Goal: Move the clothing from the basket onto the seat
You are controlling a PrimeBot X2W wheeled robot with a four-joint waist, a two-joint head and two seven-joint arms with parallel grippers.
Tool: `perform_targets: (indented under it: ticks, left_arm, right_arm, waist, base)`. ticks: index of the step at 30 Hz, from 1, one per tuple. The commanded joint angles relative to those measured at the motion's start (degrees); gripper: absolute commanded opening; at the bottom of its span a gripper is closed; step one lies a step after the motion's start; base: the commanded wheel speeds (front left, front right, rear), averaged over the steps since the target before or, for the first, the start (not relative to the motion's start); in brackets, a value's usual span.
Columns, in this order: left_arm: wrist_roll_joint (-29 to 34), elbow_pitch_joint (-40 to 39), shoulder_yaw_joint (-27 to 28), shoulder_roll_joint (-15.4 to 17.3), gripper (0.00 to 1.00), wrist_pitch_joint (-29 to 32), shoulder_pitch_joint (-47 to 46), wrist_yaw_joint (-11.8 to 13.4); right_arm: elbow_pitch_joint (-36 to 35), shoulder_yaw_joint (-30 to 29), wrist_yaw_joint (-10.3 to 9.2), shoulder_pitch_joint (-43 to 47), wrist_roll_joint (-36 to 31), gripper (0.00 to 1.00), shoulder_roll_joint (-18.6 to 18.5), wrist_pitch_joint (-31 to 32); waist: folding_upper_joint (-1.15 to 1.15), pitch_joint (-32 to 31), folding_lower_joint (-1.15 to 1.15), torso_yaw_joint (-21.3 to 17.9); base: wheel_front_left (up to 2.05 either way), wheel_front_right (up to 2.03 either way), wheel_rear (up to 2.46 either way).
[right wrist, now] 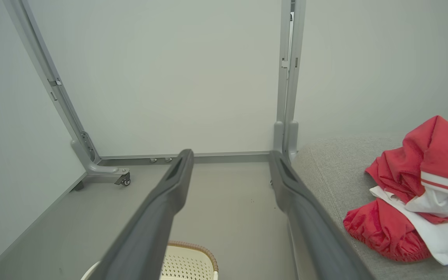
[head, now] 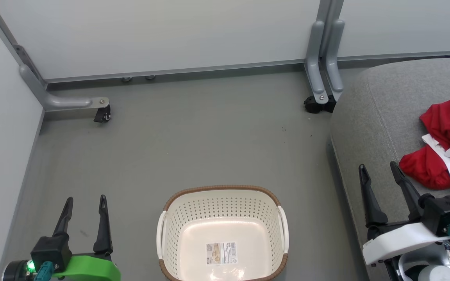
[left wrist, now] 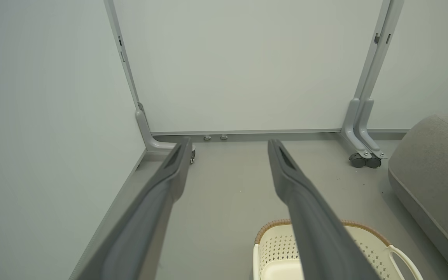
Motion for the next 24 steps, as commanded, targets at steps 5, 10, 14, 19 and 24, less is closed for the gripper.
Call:
perform_targets:
  ticks: [5, 10, 14, 19, 24]
  left_arm:
    - [1.0, 0.5, 0.6, -0.4, 1.00, -0.2, 1.4, -0.7]
    - [1.5, 0.8, 1.1, -1.1, 1.00, -0.2, 1.3, -1.0]
    - [1.9, 0.9, 1.4, -1.4, 1.00, -0.2, 1.4, -1.3]
    - [2.4, 1.2, 1.8, -1.7, 1.00, -0.2, 1.4, -1.5]
    - [2.8, 1.5, 2.3, -2.0, 1.00, -0.2, 1.2, -1.8]
  right_arm:
    - [-0.7, 0.2, -0.08, 1.2, -0.3, 1.00, -0.1, 0.5]
    - [-0.8, 0.2, -0.08, 1.6, 0.0, 1.00, -0.1, 0.6]
    - [-0.8, 0.3, -0.08, 1.7, 0.2, 1.00, -0.1, 0.8]
    - [-0.5, 0.4, -0.08, 1.9, 0.6, 1.00, -0.1, 0.8]
    - [-0.4, 0.5, -0.08, 2.0, 0.8, 1.00, -0.1, 0.9]
  waist:
    - [0.00, -0.9, 0.00, 0.1]
    - [0.00, -1.4, 0.00, 0.1]
    - [0.00, -1.6, 0.00, 0.1]
    - [0.00, -1.9, 0.00, 0.2]
    - [0.00, -1.9, 0.00, 0.2]
  base:
    - [0.00, 0.00, 0.00]
    - [0.00, 0.00, 0.00]
    - [0.00, 0.00, 0.00]
    - [0.00, 0.00, 0.00]
    - [0.00, 0.00, 0.00]
